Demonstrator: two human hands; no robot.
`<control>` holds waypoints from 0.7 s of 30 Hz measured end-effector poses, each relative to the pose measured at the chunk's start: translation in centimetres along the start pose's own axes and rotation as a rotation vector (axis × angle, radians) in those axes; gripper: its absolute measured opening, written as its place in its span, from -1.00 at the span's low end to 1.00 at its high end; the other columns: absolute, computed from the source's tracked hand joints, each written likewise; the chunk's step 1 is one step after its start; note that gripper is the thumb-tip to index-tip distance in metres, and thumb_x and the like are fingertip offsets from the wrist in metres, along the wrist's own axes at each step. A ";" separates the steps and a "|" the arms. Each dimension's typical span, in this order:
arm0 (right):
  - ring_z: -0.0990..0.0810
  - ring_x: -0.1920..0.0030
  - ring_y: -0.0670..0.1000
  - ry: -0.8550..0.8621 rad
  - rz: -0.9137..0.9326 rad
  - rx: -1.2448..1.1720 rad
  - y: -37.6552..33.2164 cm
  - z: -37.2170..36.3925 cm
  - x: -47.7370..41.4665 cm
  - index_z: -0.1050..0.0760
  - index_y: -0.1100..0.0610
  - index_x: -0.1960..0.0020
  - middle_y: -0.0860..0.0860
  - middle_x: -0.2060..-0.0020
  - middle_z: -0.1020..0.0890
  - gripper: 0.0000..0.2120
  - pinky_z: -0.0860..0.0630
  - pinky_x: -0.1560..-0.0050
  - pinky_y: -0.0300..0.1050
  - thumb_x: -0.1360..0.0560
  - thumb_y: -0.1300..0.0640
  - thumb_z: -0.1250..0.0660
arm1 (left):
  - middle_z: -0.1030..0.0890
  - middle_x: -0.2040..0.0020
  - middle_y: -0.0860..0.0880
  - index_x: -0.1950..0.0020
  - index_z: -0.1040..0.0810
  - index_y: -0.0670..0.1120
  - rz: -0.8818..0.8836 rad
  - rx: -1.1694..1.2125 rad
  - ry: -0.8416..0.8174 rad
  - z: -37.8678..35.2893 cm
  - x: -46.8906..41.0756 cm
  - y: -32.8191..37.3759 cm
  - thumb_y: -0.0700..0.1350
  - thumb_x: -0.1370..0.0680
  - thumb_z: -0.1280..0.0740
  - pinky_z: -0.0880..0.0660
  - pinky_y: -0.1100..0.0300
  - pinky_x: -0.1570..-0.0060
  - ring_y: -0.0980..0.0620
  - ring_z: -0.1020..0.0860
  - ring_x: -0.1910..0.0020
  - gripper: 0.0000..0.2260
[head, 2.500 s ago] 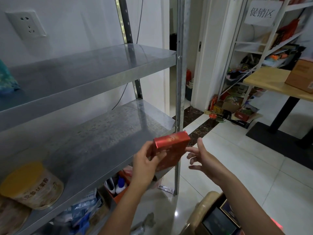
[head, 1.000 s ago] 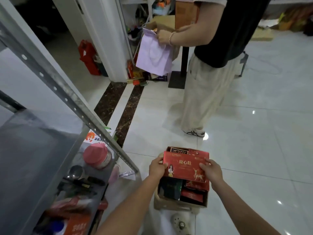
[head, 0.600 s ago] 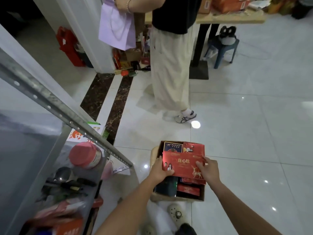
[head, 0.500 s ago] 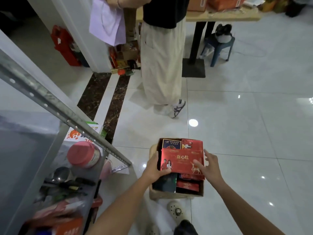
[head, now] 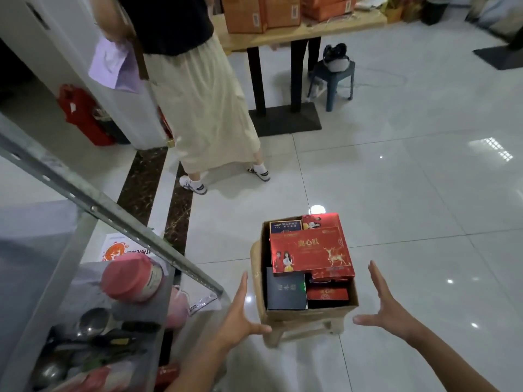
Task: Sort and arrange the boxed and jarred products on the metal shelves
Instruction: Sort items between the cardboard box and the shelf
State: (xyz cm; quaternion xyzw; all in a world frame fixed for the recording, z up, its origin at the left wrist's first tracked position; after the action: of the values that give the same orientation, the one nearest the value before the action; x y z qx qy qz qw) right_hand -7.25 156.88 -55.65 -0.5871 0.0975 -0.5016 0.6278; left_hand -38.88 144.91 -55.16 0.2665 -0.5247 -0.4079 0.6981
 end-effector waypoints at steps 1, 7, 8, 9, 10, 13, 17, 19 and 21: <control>0.11 -0.49 -0.24 -0.006 0.010 0.002 0.3 0.1 -0.5 0.34 -0.30 -0.50 -0.34 -0.50 0.22 0.33 -0.12 -0.46 -0.03 -0.18 -0.10 -0.66 | 0.07 -0.55 0.18 -0.58 0.23 0.15 -0.014 -0.003 0.001 0.1 -0.6 0.0 -0.13 -0.24 -0.66 -0.09 0.14 -0.49 0.16 0.01 -0.53 0.24; 0.08 -0.50 -0.27 -0.037 0.075 0.043 2.7 0.8 -3.0 0.32 -0.26 -0.52 -0.40 -0.47 0.15 0.30 -0.23 -0.20 -0.52 -0.23 0.00 -0.65 | 0.01 -0.53 0.25 -0.56 0.17 0.25 -0.094 -0.041 -0.023 -0.2 -3.3 -1.1 -0.09 -0.24 -0.66 -0.19 0.23 -0.40 0.21 -0.03 -0.51 0.21; 0.07 -0.50 -0.28 -0.033 0.087 0.037 3.0 0.9 -3.3 0.31 -0.27 -0.52 -0.39 -0.48 0.14 0.29 -0.26 -0.13 -0.58 -0.23 0.01 -0.65 | 0.00 -0.52 0.28 -0.54 0.17 0.27 -0.106 -0.044 -0.031 -0.4 -3.8 -1.2 -0.08 -0.24 -0.66 -0.20 0.21 -0.40 0.22 -0.04 -0.51 0.20; 0.06 -0.50 -0.32 -0.032 0.098 0.028 3.2 1.0 -3.6 0.30 -0.29 -0.51 -0.39 -0.48 0.14 0.28 -0.27 -0.09 -0.62 -0.23 0.02 -0.65 | -0.01 -0.50 0.34 -0.53 0.16 0.29 -0.117 -0.049 -0.041 -0.8 -4.1 -1.3 -0.06 -0.23 -0.66 -0.21 0.18 -0.40 0.26 -0.06 -0.50 0.19; 0.05 -0.47 -0.39 -0.032 0.112 0.022 3.2 1.1 -3.7 0.28 -0.34 -0.49 -0.40 -0.48 0.13 0.27 -0.28 -0.07 -0.63 -0.23 0.02 -0.66 | -0.02 -0.47 0.45 -0.52 0.16 0.32 -0.137 -0.056 -0.051 -1.0 -4.4 -1.3 -0.02 -0.22 -0.66 -0.25 0.18 -0.38 0.36 -0.09 -0.47 0.19; -0.01 -0.38 -0.53 -0.038 0.153 0.011 2.8 0.9 -4.0 0.20 -0.46 -0.40 -0.43 -0.48 0.10 0.20 -0.31 -0.04 -0.63 -0.23 0.05 -0.66 | -0.12 -0.33 0.65 -0.49 0.12 0.41 -0.194 -0.029 -0.057 -1.4 -4.8 -1.4 0.13 -0.15 -0.67 -0.37 0.44 -0.14 0.61 -0.17 -0.31 0.18; 0.00 -0.50 -0.28 -0.076 0.202 -0.004 2.4 -0.4 -4.5 0.19 -0.42 -0.43 -0.38 -0.50 0.08 0.21 -0.27 -0.28 -0.43 -0.19 0.01 -0.66 | -0.18 -0.25 0.69 -0.31 0.00 0.61 -0.207 0.052 -0.062 -1.5 -4.8 -1.8 0.14 -0.12 -0.68 -0.42 0.41 -0.05 0.64 -0.23 -0.23 0.06; 0.00 -0.53 -0.20 -0.114 0.220 -0.010 2.4 -0.9 -5.0 0.21 -0.33 -0.50 -0.33 -0.52 0.05 0.27 -0.17 -0.48 -0.09 -0.14 -0.05 -0.65 | -0.17 -0.25 0.70 -0.26 -0.01 0.68 -0.228 0.047 -0.068 -1.5 -5.0 -1.8 0.11 -0.15 -0.68 -0.46 0.41 -0.04 0.65 -0.22 -0.24 0.03; -0.02 -0.54 -0.14 -0.146 0.213 -0.034 2.6 -1.2 -5.3 0.22 -0.32 -0.52 -0.34 -0.52 0.03 0.29 -0.15 -0.51 0.16 -0.14 -0.06 -0.66 | -0.14 -0.23 0.71 -0.25 0.00 0.69 -0.241 0.025 -0.068 -1.5 -5.3 -1.8 0.10 -0.18 -0.68 -0.44 0.46 -0.09 0.64 -0.20 -0.26 0.02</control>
State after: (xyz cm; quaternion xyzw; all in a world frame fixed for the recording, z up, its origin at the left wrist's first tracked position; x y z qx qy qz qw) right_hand -9.27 159.56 -60.64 -0.6191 0.1219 -0.3864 0.6727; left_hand -38.64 148.37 -59.79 0.3222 -0.5174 -0.4911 0.6223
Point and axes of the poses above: each hand's wrist, its own x-axis away from the middle knuckle, its own z-axis out of the back of the hand, y = z × x, the point moved 5 cm from there along -x, towards the middle knuckle
